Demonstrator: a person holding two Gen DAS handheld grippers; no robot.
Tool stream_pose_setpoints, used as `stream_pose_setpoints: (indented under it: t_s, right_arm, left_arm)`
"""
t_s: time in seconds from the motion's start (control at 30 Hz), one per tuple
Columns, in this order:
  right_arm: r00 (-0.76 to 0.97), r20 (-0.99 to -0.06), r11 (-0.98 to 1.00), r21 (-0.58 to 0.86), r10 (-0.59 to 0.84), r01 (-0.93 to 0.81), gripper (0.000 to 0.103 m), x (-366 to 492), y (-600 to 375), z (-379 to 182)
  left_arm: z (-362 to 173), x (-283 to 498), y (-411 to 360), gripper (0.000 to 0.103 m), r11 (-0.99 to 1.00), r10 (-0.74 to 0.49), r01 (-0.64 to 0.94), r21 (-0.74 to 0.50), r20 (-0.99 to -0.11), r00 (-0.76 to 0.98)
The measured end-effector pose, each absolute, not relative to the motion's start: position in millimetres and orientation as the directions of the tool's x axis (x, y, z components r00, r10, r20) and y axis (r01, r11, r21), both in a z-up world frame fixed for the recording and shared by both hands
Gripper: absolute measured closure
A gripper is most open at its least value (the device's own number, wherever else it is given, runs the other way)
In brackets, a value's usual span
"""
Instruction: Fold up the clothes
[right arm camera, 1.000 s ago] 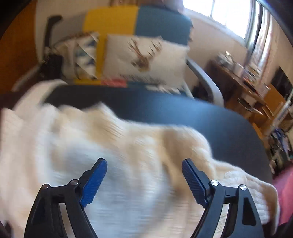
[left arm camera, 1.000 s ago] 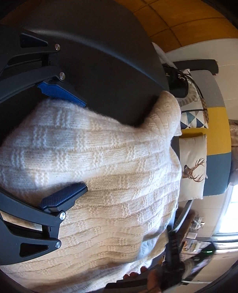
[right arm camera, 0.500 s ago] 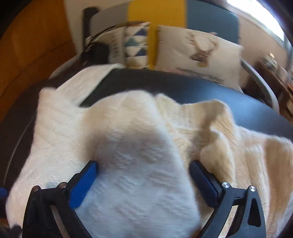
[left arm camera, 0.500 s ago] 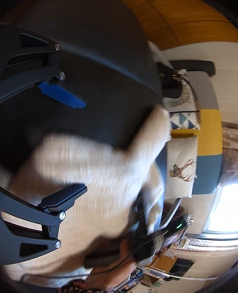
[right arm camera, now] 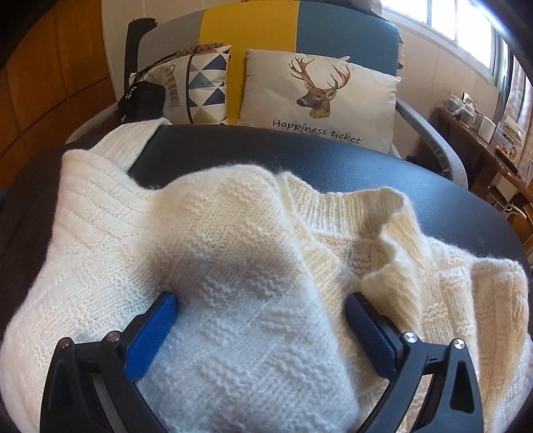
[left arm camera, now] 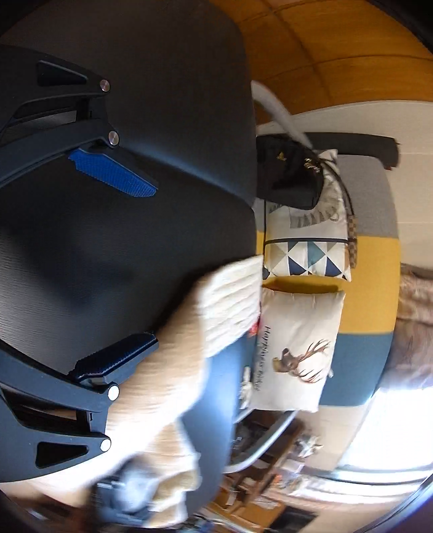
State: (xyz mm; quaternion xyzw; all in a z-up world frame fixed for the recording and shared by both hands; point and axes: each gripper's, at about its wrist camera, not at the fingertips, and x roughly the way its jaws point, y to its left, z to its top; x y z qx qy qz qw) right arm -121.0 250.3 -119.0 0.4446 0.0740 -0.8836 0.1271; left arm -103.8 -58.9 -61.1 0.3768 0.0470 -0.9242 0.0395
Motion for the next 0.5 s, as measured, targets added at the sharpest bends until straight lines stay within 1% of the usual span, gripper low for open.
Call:
stream_pose_setpoints:
  t_s: [0.07, 0.2, 0.3, 0.4, 0.5]
  right_arm:
    - [-0.574, -0.803, -0.957, -0.015, -0.161, 0.291, 0.001, -121, 251, -120]
    - [-0.574, -0.801, -0.956, -0.01, -0.167, 0.292, 0.0, -123, 251, -120]
    - [-0.575, -0.8, -0.956, -0.006, -0.171, 0.293, 0.0, -123, 252, -121]
    - [-0.576, -0.799, -0.956, -0.003, -0.175, 0.294, 0.0, -124, 252, -121]
    - [-0.577, -0.797, -0.956, -0.001, -0.177, 0.294, 0.0, -124, 252, -121]
  left_arm:
    - [-61, -135, -69, 0.016, -0.983, -0.034, 0.152, -0.098, -0.723, -0.69]
    - [-68, -192, -83, 0.016, -0.969, -0.072, 0.23, -0.095, -0.777, -0.625]
    - [-79, -227, -92, 0.016, -0.957, -0.058, 0.266, -0.116, -0.821, -0.568]
    - [-89, -253, -89, 0.016, -0.958, -0.004, 0.244, -0.148, -0.847, -0.531]
    - [-100, -266, -78, 0.016, -0.971, 0.007, 0.205, -0.125, -0.868, -0.497]
